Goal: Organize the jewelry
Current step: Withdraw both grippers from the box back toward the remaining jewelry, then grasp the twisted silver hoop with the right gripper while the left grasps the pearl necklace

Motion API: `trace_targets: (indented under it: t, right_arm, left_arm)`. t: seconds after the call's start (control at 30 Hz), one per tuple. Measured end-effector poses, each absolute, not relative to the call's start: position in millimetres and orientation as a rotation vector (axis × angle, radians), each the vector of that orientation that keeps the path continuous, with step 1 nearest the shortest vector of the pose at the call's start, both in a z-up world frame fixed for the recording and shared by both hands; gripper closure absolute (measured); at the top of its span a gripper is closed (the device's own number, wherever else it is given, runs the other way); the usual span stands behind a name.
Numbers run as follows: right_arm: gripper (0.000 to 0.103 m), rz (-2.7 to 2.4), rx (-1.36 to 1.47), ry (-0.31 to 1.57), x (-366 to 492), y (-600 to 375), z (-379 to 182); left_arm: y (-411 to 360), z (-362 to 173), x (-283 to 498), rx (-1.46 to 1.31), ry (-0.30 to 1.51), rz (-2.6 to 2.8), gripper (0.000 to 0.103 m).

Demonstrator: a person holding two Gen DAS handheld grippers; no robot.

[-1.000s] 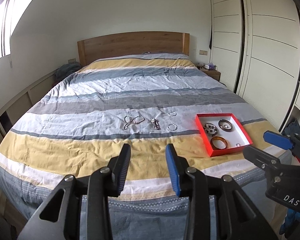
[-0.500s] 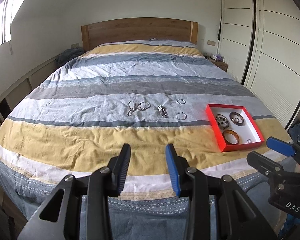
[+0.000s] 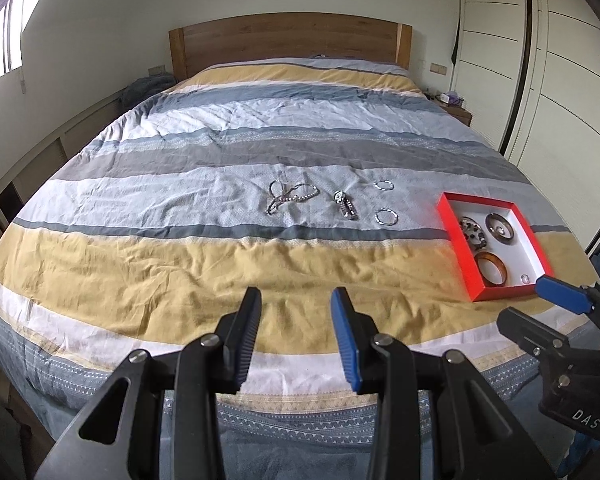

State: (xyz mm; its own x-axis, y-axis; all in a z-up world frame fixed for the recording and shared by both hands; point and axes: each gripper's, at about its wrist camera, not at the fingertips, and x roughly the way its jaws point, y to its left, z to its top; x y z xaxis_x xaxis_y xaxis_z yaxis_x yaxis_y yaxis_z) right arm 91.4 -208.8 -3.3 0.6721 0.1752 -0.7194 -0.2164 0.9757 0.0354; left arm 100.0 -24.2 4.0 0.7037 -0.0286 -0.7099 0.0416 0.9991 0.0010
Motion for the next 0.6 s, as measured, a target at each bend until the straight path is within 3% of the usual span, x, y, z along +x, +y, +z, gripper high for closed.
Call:
trace_targets:
  t: [0.6]
  right_arm:
    - [0.038,0.294,-0.068,0.820,173.9,-201.4,-19.9]
  left_arm:
    - [16.7,-24.3,180.8,-0.002,0.870,0.039,0.069]
